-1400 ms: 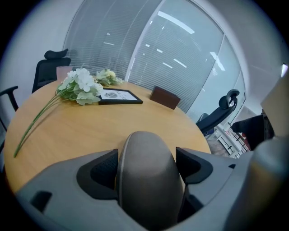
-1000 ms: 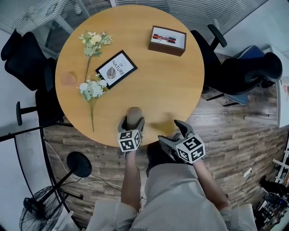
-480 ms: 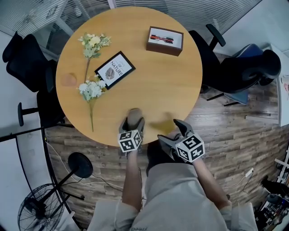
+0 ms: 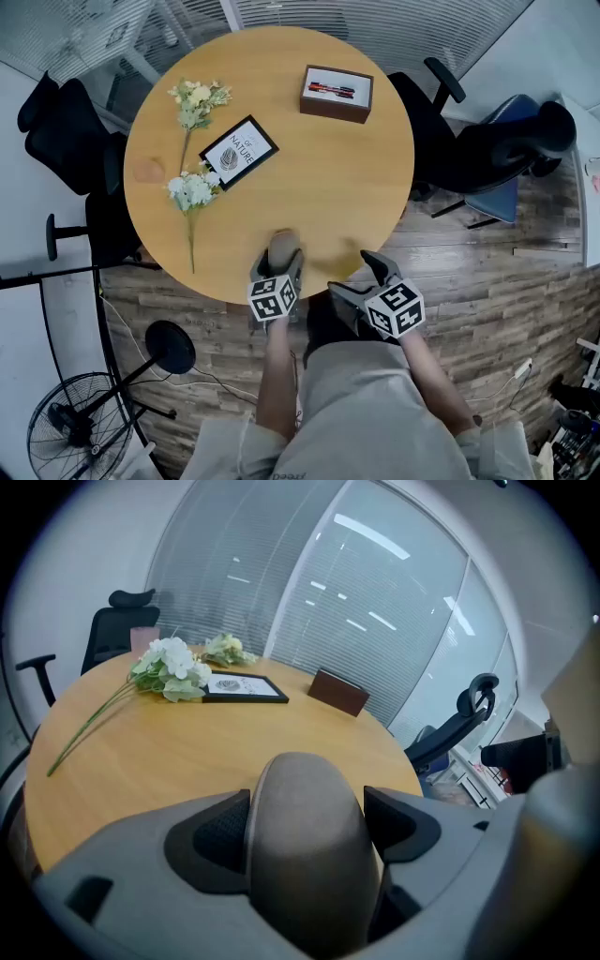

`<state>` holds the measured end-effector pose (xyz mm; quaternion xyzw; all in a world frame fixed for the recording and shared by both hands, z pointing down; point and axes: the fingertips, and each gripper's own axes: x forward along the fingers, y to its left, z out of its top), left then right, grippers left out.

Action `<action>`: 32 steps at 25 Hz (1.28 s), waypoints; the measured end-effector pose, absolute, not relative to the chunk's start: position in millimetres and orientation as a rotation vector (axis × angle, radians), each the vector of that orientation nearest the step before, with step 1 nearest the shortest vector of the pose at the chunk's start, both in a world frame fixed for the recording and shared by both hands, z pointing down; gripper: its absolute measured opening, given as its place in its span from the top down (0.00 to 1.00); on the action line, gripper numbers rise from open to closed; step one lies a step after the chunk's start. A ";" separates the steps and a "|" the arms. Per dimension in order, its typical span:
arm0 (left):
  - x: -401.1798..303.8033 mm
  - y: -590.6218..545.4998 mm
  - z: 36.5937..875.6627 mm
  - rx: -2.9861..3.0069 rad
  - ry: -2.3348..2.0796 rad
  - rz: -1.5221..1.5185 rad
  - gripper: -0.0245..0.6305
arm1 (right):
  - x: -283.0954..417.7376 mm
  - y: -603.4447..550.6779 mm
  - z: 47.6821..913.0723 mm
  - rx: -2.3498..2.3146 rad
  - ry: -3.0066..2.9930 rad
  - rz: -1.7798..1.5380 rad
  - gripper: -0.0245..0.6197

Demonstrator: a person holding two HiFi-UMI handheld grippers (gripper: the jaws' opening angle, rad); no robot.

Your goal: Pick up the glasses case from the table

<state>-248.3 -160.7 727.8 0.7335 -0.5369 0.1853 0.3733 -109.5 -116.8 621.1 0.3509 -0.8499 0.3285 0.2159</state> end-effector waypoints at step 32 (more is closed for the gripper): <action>-168.7 -93.2 639.9 1.963 -1.549 0.367 0.41 | -31.2 -67.4 564.9 0.976 -2.564 0.896 0.30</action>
